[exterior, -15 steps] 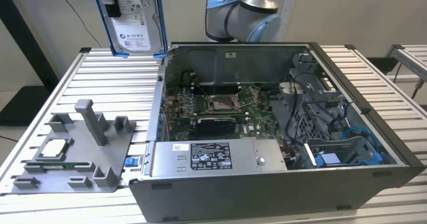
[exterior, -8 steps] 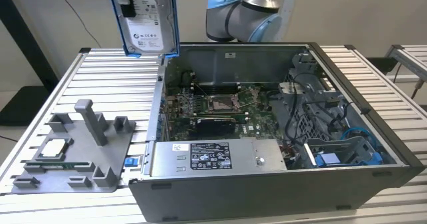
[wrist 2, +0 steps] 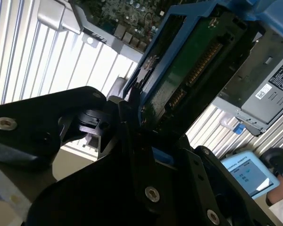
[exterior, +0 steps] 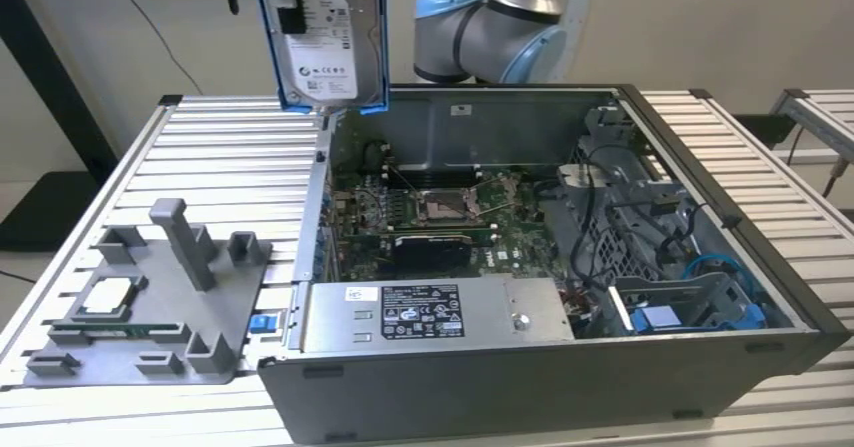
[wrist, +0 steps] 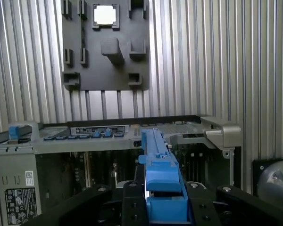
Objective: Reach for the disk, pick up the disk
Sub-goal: 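Pick up the disk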
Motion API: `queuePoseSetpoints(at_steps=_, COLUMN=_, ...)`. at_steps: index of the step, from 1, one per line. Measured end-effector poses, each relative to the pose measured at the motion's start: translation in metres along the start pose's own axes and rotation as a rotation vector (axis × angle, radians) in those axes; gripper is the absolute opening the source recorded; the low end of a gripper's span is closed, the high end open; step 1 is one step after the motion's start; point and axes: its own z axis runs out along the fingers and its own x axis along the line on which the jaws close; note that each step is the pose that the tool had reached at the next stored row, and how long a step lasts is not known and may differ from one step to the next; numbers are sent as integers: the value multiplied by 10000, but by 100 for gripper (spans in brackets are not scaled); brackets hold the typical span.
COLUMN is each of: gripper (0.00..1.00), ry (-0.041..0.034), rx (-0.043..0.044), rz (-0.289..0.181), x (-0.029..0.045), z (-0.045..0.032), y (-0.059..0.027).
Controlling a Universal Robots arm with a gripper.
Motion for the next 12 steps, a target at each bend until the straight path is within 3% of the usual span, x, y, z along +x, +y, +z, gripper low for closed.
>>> queuePoseSetpoints(at_steps=12, gripper=0, ry=0, rx=-1, rz=-1, x=-36, z=11, y=-462)
